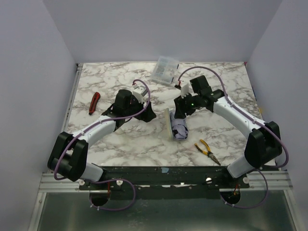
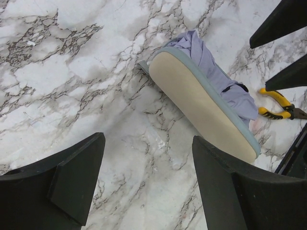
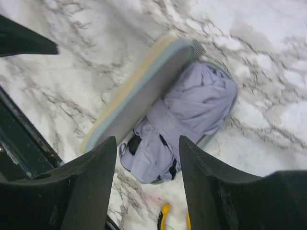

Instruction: Open the umbrella

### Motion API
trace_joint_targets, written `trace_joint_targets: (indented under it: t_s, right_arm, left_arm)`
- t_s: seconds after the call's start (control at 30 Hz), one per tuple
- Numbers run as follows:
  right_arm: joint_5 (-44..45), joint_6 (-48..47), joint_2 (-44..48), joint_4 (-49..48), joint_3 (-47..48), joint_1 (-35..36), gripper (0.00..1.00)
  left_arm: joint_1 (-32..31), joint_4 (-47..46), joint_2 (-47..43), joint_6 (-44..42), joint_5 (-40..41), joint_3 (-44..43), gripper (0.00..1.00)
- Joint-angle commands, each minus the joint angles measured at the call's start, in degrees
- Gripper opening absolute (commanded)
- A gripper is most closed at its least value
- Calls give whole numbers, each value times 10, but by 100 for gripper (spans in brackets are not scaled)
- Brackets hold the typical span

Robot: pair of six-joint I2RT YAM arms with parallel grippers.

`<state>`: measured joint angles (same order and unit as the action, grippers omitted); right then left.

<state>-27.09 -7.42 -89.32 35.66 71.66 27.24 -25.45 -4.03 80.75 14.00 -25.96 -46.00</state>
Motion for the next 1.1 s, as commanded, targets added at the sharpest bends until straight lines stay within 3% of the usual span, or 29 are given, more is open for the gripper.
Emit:
trace_joint_targets:
  t_s: [0.0, 0.1, 0.27, 0.73, 0.93, 1.07]
  right_arm:
    - [99, 52, 25, -42, -49, 0, 56]
    - [91, 57, 24, -46, -66, 0, 55]
    - [86, 115, 12, -63, -78, 0, 67]
    - [135, 166, -96, -102, -82, 31, 69]
    - [230, 183, -136, -90, -79, 35, 63]
    - [268, 163, -150, -90, -70, 35, 46]
  left_arm:
    - [4, 2, -9, -14, 9, -8, 75]
    - [4, 6, -12, -20, 13, -6, 75]
    - [4, 15, -18, -24, 20, -7, 76]
    - [13, 38, -51, -55, 34, 10, 75]
    - [25, 39, -54, -56, 36, 13, 75]
    - [31, 32, -49, -56, 37, 10, 75]
